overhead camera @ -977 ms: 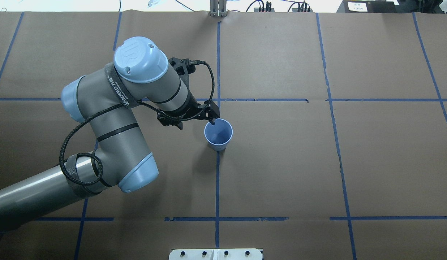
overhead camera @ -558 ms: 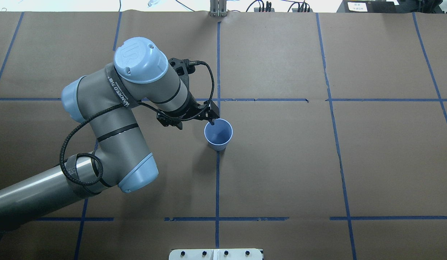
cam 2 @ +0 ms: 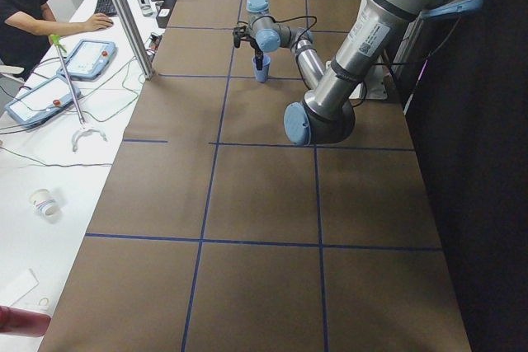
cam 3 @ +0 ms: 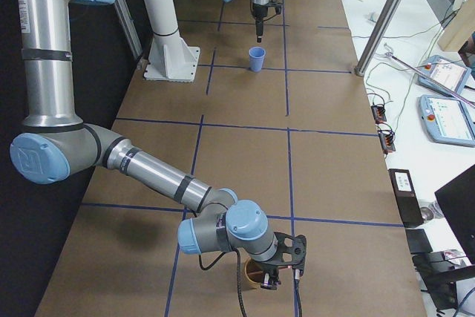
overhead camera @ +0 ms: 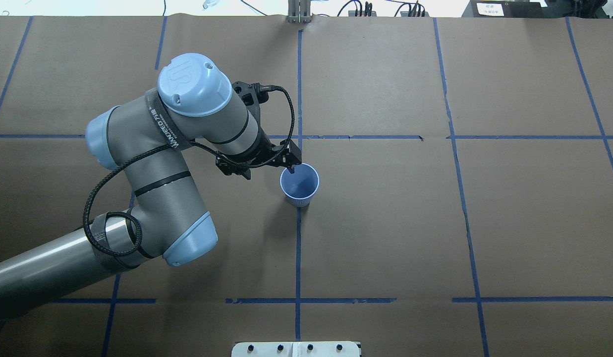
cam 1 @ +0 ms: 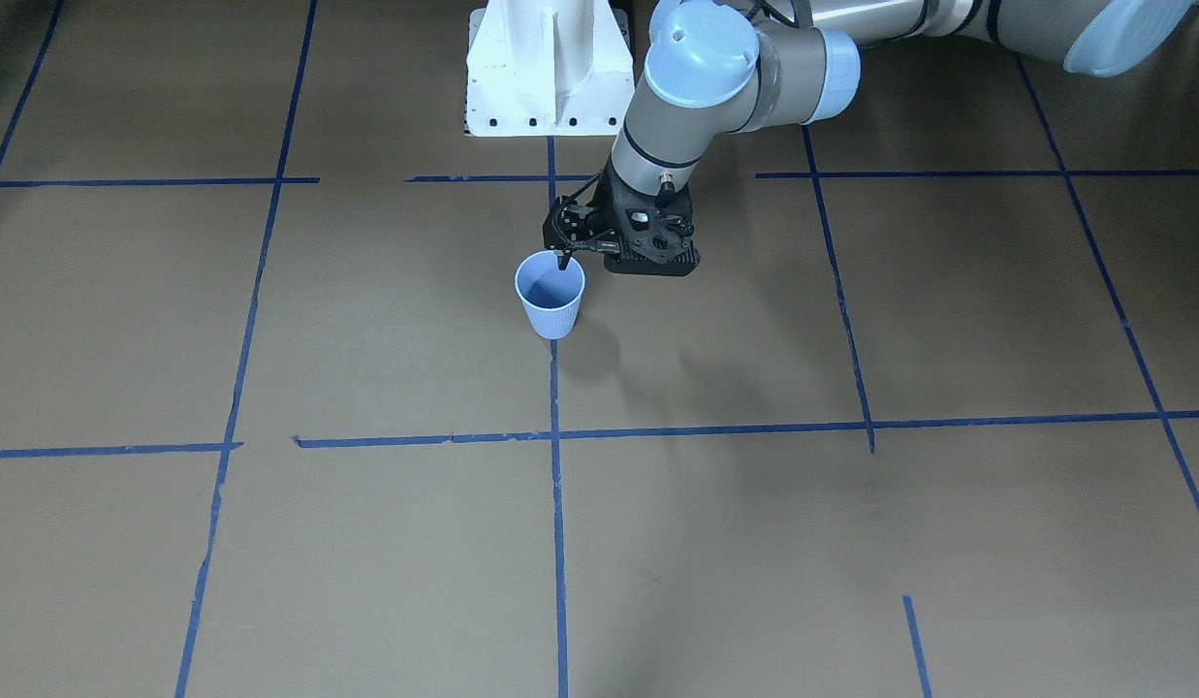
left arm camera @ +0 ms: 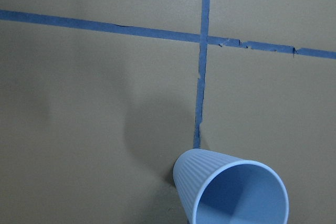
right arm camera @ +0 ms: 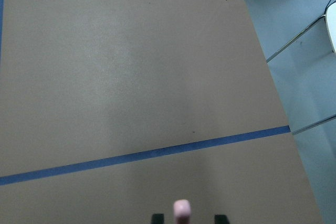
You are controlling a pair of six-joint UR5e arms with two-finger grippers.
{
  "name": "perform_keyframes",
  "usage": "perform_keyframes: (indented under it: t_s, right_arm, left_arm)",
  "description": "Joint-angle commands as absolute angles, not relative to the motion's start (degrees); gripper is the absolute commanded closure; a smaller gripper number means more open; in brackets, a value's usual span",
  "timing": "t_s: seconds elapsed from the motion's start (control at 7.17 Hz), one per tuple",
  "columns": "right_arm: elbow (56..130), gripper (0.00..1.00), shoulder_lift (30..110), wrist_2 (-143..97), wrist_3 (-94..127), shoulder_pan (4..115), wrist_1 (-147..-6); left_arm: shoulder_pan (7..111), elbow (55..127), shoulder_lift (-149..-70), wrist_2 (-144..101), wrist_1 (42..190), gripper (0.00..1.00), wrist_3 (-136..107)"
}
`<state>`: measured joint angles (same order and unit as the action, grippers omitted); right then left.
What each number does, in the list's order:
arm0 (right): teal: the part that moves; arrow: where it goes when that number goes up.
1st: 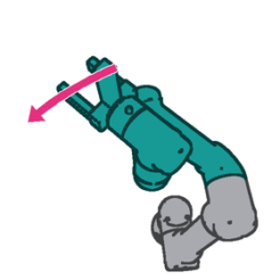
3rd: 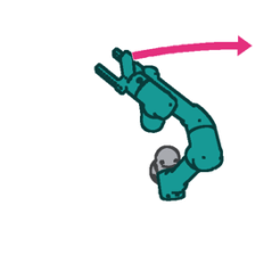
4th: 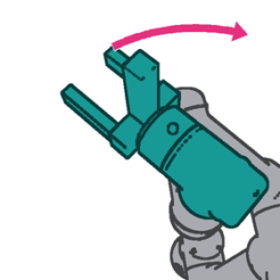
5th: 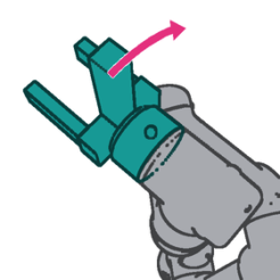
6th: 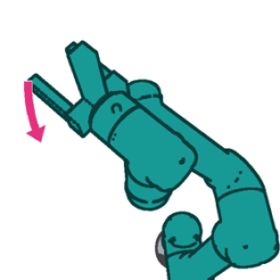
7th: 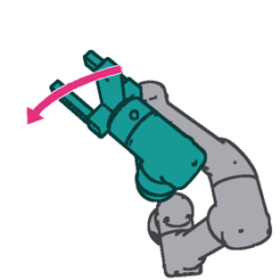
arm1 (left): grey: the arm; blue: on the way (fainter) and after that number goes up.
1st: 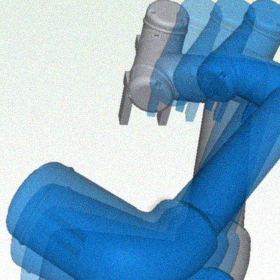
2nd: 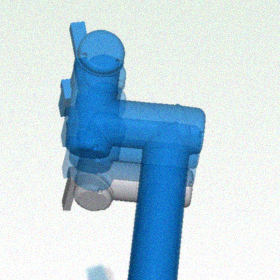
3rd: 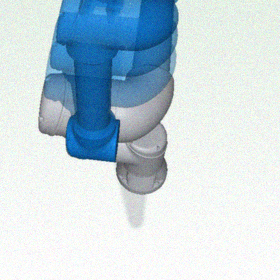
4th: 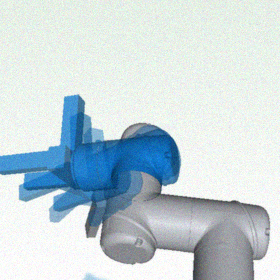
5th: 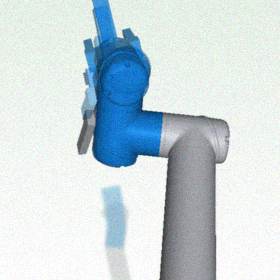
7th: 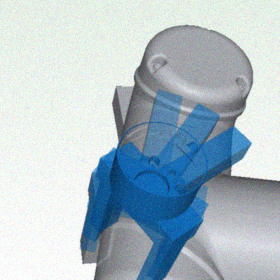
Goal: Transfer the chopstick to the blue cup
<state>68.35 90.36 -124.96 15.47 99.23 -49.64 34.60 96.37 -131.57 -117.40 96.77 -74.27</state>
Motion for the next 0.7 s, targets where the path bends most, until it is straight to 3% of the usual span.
perform_keyframes:
  t_s: [0.0,0.56]
  right_arm:
    - [70.9,1.0,90.3,-125.1,15.6,99.3,-49.4]
    - [86.4,1.0,94.9,-128.2,11.8,107.6,-49.1]
  left_arm:
    - [34.5,96.3,-131.5,-117.3,96.8,0.0,-74.3]
    - [34.4,96.1,-131.5,-117.3,96.8,0.0,-74.2]
